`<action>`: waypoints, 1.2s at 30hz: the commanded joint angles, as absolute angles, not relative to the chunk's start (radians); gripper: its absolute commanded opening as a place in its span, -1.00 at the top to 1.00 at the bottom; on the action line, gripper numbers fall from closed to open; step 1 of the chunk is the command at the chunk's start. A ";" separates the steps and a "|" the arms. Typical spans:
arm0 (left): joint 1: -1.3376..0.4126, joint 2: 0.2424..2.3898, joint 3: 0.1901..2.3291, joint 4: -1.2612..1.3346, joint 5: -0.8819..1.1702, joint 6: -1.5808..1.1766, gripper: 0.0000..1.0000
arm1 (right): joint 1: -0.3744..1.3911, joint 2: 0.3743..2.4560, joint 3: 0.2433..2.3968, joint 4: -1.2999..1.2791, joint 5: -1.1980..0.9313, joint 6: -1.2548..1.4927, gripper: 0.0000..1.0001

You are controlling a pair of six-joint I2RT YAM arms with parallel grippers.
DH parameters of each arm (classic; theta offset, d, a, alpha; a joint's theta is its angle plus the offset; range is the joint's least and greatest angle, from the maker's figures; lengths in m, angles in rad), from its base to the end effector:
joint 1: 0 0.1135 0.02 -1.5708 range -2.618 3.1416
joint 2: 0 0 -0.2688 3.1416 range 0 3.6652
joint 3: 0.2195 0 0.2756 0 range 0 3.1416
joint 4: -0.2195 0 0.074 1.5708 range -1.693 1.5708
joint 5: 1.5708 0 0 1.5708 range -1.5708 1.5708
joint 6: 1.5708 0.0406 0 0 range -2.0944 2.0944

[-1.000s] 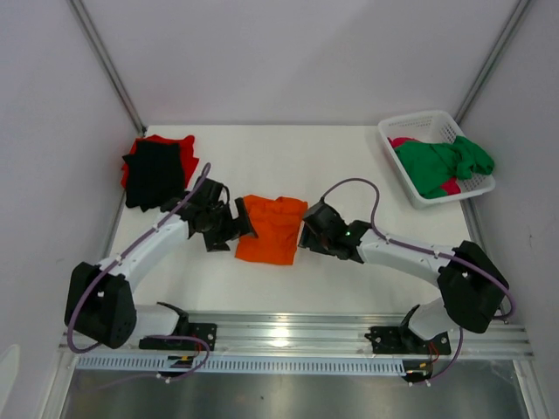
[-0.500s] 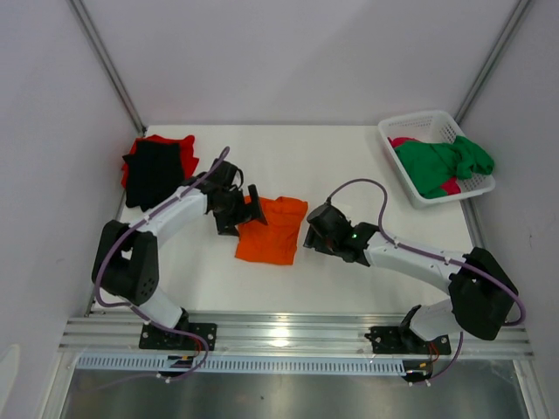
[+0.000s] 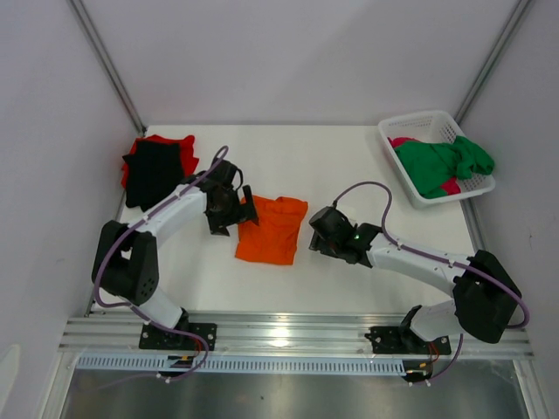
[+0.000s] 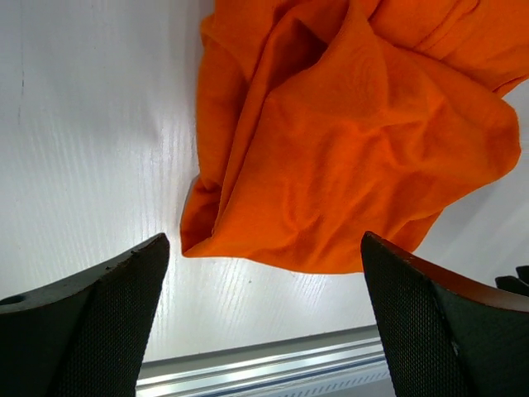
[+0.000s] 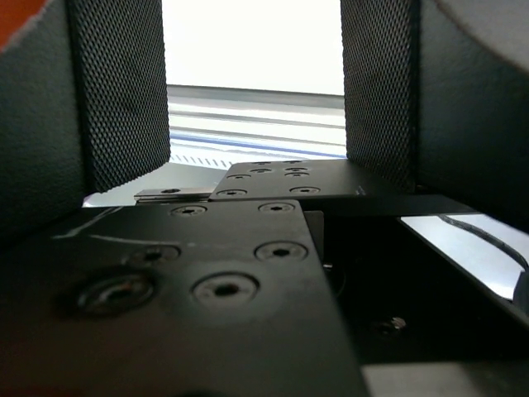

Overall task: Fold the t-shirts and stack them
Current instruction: Put the neatly folded tshirt into the corner of the board with the left arm

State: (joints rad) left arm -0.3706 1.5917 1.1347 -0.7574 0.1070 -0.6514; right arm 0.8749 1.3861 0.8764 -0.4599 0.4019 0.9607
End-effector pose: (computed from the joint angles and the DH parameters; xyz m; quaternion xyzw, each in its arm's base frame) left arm 0.3092 -0.1248 0.2102 -0.1281 0.9744 -0.1325 0.1287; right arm 0.2030 0.2183 0.2070 0.0992 0.9325 0.1146 0.3277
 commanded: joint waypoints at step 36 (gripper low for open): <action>-0.199 1.718 0.939 -0.232 0.557 -0.652 -0.99 | 0.857 1.312 0.922 -0.649 0.509 0.979 -0.22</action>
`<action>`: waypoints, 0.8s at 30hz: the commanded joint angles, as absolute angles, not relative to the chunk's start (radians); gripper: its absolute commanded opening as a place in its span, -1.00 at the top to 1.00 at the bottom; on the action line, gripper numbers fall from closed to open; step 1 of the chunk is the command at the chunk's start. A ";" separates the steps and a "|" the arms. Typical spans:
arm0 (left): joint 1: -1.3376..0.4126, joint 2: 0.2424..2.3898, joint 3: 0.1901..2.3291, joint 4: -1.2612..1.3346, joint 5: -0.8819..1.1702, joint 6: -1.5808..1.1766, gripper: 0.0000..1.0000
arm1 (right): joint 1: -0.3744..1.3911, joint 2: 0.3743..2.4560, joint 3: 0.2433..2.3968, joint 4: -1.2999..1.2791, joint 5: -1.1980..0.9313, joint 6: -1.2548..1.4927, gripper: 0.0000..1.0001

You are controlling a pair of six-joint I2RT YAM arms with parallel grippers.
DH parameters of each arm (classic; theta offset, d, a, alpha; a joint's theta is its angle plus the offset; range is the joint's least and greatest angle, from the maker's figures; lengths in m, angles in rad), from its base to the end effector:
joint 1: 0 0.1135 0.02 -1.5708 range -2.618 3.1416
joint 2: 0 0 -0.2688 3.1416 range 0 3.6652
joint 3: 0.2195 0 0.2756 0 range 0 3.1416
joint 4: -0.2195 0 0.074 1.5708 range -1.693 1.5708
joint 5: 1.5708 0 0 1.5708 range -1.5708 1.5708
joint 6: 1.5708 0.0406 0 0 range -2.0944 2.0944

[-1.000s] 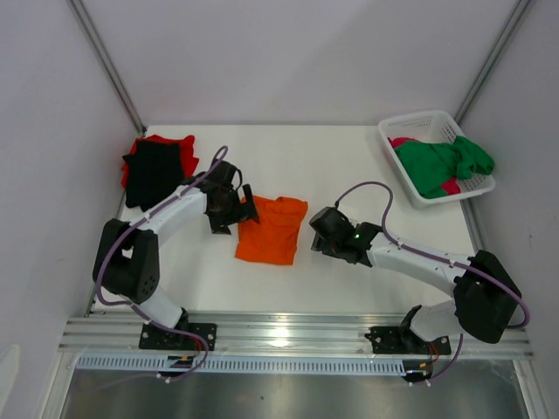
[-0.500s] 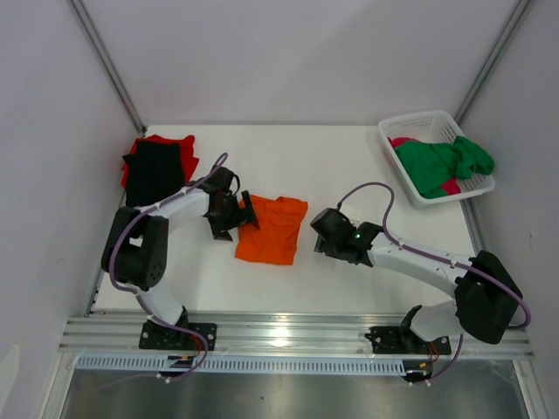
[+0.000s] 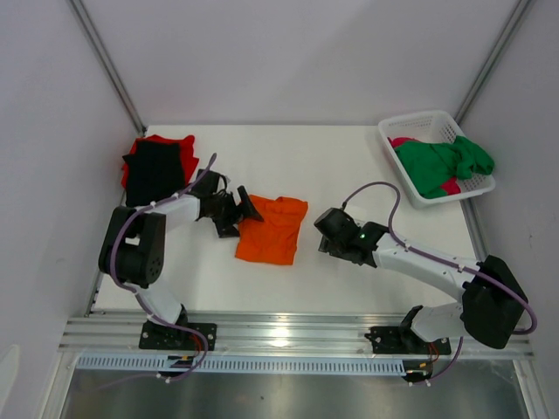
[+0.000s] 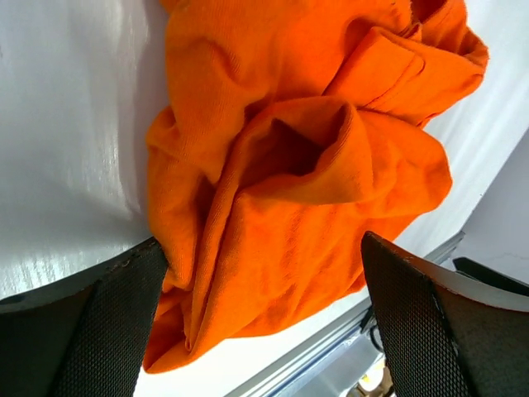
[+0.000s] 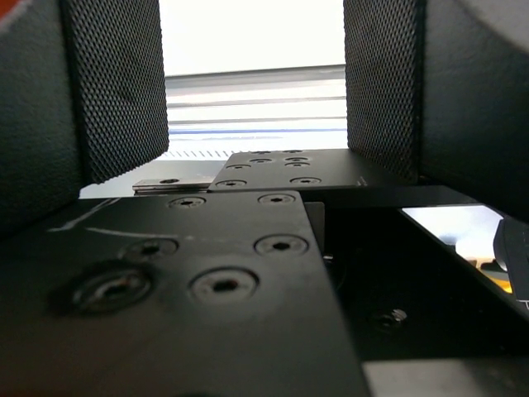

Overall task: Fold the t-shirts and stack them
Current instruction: Put the neatly folded tshirt into the corner of the board with the left arm

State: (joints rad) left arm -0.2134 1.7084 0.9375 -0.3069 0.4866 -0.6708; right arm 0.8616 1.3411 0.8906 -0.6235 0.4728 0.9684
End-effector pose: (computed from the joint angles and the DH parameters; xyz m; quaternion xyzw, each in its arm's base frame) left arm 0.3318 -0.0913 0.1386 -0.1561 0.9300 -0.3125 0.1141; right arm 0.1961 0.2001 0.2153 0.1078 0.9379 0.0510 0.3257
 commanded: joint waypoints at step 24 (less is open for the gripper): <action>-0.186 1.801 1.120 -0.497 0.377 -0.552 -0.81 | 0.854 1.324 0.936 -0.664 0.515 1.003 -0.22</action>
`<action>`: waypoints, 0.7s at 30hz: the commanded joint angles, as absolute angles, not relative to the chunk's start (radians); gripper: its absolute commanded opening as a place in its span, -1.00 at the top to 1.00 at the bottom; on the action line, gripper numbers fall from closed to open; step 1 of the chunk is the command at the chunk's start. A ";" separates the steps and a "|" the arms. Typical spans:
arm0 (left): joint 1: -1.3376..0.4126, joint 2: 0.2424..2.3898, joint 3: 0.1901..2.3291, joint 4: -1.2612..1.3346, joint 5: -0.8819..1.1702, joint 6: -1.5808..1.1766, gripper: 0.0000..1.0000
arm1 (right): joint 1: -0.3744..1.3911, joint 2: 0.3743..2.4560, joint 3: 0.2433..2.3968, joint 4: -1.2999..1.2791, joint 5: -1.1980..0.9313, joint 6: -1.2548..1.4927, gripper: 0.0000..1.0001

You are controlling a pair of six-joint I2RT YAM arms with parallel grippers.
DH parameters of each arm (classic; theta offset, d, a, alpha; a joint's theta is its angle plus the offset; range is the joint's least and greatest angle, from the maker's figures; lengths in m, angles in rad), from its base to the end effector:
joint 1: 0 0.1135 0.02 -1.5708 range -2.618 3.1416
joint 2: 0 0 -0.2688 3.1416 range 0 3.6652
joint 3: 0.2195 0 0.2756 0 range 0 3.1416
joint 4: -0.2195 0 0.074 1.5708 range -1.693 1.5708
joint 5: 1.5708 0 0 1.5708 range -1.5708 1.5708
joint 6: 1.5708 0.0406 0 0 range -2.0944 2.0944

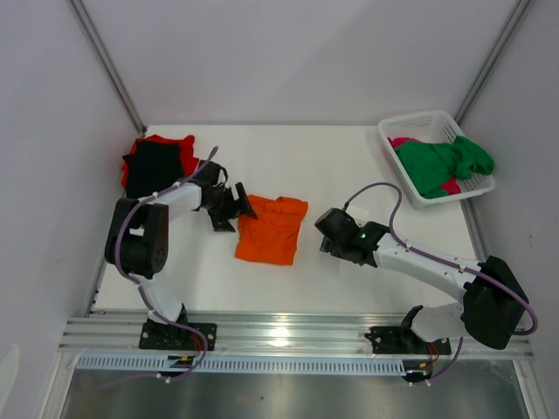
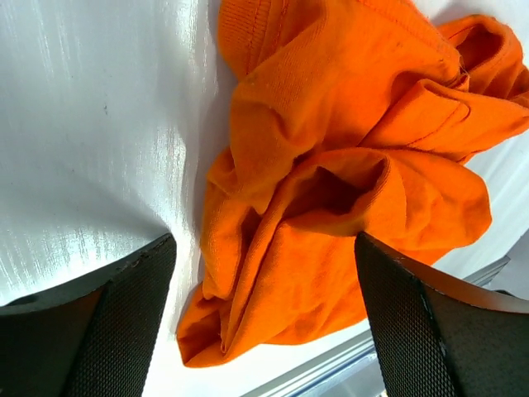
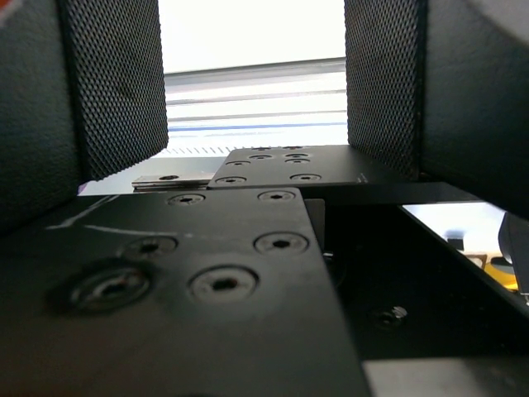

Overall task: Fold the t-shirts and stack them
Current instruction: Put the neatly folded tshirt into the corner of the board with the left arm

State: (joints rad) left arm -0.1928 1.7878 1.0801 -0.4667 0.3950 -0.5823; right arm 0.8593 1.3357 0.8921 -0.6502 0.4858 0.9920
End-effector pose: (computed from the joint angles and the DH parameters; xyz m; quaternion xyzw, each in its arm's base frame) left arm 0.3546 -0.0851 0.1439 -0.1481 0.9507 -0.2511 0.1061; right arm 0.1949 0.1971 0.2160 0.1192 0.9373 0.0427 0.3246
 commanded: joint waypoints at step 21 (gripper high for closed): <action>-0.190 1.907 1.103 -0.414 0.528 -0.587 -0.19 | 0.854 1.344 0.942 -0.653 0.517 1.026 -0.21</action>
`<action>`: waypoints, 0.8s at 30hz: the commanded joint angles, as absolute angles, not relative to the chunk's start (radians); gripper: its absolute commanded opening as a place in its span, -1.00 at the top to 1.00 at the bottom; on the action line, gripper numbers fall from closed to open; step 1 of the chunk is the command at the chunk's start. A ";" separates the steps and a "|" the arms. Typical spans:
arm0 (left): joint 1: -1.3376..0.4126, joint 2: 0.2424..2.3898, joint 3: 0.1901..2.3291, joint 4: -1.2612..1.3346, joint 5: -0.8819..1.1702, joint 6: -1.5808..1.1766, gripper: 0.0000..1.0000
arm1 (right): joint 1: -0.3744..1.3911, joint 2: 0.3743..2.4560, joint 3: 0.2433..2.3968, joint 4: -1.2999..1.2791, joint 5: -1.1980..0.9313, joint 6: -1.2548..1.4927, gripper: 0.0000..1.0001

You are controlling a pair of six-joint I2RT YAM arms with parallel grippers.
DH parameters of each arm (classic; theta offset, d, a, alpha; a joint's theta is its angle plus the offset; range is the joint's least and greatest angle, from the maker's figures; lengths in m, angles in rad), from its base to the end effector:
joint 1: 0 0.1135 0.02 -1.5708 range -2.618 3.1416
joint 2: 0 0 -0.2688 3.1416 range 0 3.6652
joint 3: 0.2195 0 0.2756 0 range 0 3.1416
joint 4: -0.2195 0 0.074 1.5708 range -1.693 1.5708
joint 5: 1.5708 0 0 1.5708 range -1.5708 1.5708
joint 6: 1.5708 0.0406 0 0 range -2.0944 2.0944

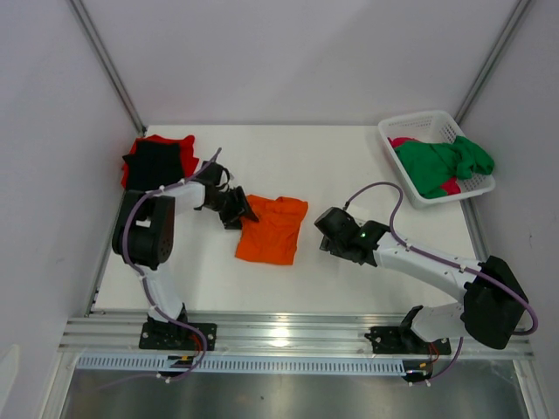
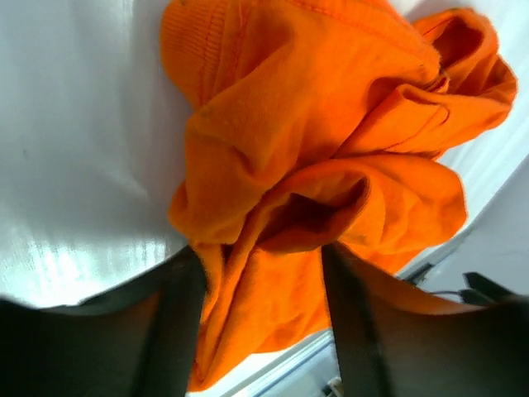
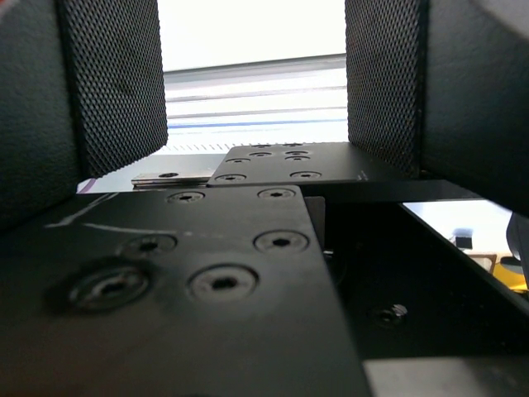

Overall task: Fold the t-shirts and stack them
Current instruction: Put the neatly folded tshirt into the corner of the board with the left arm

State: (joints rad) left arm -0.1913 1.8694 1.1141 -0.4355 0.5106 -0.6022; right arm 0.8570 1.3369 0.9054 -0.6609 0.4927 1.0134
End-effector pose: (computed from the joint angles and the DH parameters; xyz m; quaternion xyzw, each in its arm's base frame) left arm 0.3660 -0.0911 0.1281 -0.1471 0.9399 -0.2993 0.0727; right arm 0.1963 0.1973 0.2195 0.1312 0.9348 0.0442 0.3271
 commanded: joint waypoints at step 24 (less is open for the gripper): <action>-0.187 1.931 1.127 -0.436 0.542 -0.560 0.99 | 0.854 1.319 0.924 -0.644 0.522 1.035 -0.21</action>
State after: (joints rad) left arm -0.1909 1.9217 1.1084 -0.4107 0.5640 -0.5964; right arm 0.8570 1.3373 0.9054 -0.6582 0.4927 1.0203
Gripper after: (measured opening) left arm 0.026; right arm 0.606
